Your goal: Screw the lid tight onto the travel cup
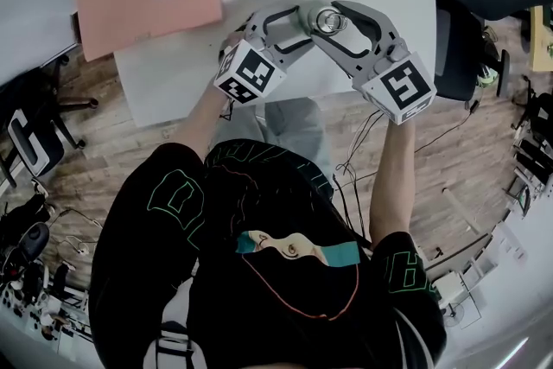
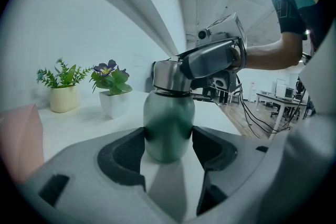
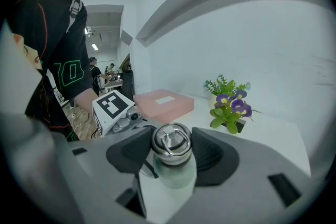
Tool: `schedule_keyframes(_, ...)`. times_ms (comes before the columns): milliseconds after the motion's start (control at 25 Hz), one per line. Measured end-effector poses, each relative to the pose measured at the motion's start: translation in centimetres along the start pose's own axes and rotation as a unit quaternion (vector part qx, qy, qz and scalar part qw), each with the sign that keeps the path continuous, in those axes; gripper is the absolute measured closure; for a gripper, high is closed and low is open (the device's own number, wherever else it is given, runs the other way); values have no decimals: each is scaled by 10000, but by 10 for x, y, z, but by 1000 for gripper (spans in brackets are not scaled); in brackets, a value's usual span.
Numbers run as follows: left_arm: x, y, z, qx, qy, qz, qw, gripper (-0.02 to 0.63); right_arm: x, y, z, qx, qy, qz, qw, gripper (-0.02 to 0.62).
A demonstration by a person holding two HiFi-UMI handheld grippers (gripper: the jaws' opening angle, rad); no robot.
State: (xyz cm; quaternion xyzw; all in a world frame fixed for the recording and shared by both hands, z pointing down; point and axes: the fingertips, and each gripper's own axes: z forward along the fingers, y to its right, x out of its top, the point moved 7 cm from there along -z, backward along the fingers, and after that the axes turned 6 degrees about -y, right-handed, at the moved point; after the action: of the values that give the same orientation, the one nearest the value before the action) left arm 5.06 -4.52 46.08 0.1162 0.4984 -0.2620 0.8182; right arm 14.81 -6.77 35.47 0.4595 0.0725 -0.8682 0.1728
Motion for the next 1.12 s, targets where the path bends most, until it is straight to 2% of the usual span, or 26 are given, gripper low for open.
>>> schedule_keyframes(240, 1, -1, 2, -2, -14, 14, 10000, 311, -2, -3, -1, -636, 140, 511, 9966, 351)
schedule_keyframes(440, 0, 0, 3, -43, -47, 37, 10000, 310, -4, -12, 0, -1324, 123, 1016, 9859, 353)
schedule_keyframes(760, 1, 1, 5, -69, -127, 110, 9998, 305, -5, -21, 0, -2119, 273, 1804, 9601, 354)
schedule_keyframes(1040, 1, 2, 6, -70, -171, 110, 9998, 305, -12, -30, 0, -2632, 714, 2594, 9265, 359)
schedule_keyframes(1120, 1, 2, 5, -69, -176, 105, 9998, 305, -13, -31, 0, -2661, 781, 2624, 9242, 357)
